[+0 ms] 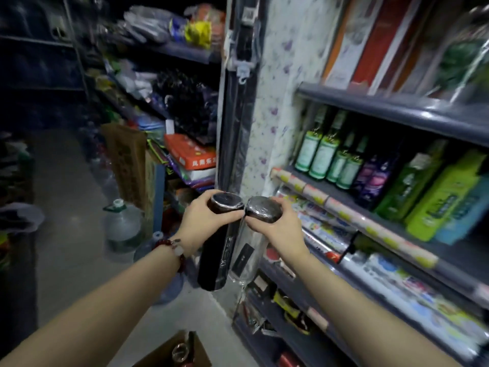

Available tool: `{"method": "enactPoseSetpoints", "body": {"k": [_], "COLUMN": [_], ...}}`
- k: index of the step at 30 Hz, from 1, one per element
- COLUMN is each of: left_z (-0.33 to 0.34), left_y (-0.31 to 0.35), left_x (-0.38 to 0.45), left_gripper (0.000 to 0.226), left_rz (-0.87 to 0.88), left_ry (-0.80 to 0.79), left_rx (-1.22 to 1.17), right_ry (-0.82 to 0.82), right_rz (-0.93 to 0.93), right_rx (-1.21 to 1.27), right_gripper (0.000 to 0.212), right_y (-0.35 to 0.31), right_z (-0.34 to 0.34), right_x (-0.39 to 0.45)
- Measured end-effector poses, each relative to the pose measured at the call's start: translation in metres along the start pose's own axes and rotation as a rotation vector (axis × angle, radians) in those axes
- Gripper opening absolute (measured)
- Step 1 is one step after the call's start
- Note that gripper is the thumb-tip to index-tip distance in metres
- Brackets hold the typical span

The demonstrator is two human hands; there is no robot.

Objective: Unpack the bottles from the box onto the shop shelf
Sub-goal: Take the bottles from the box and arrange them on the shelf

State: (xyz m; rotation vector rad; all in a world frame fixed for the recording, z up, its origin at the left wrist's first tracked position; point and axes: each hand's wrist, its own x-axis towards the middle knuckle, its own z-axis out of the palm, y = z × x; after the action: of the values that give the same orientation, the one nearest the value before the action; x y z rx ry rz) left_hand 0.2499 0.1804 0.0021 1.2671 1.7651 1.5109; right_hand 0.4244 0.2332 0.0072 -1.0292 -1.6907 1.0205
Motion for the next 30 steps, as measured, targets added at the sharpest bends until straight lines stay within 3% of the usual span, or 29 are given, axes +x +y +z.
{"method": "enactPoseSetpoints", "body": {"k": [8, 12, 15, 25, 29, 30], "left_z": [0.048, 0.076, 0.096, 0.138, 0.154, 0.159], "left_y": [0.110, 0.158, 0.190, 0.288, 0.329, 0.339], "left_x": [0.042, 0.059, 0.069, 0.080, 0.080, 0.079], "left_gripper": [0.055, 0.069, 0.081, 0.043, 0.049, 0.052], "left_rz": [0.161, 0.205, 0.202, 0.354, 0.425, 0.435], "left_ry": [-0.141, -0.168, -0.207, -0.397, -0.493, -0.513], "left_rx": [-0.099, -0.156, -0.189, -0.292, -0.354, -0.371], "right_ry": [0.107, 0.121, 0.178, 0.365, 0.467, 0.493], "right_rz": [-0.025, -0.045, -0.102, -0.197, -0.203, -0.211], "right_rx": [0.190, 0.212, 0.171, 0.142, 0.147, 0.142], "right_gripper": [0.053, 0.039, 0.046, 0.044, 0.075, 0.073], "right_y": [-0.062, -0.086, -0.105, -0.177, -0.204, -0.210], "right_z": [-0.096, -0.141, -0.173, -0.247, -0.274, -0.282], "right_x": [0.028, 0.043, 0.051, 0.060, 0.051, 0.048]}}
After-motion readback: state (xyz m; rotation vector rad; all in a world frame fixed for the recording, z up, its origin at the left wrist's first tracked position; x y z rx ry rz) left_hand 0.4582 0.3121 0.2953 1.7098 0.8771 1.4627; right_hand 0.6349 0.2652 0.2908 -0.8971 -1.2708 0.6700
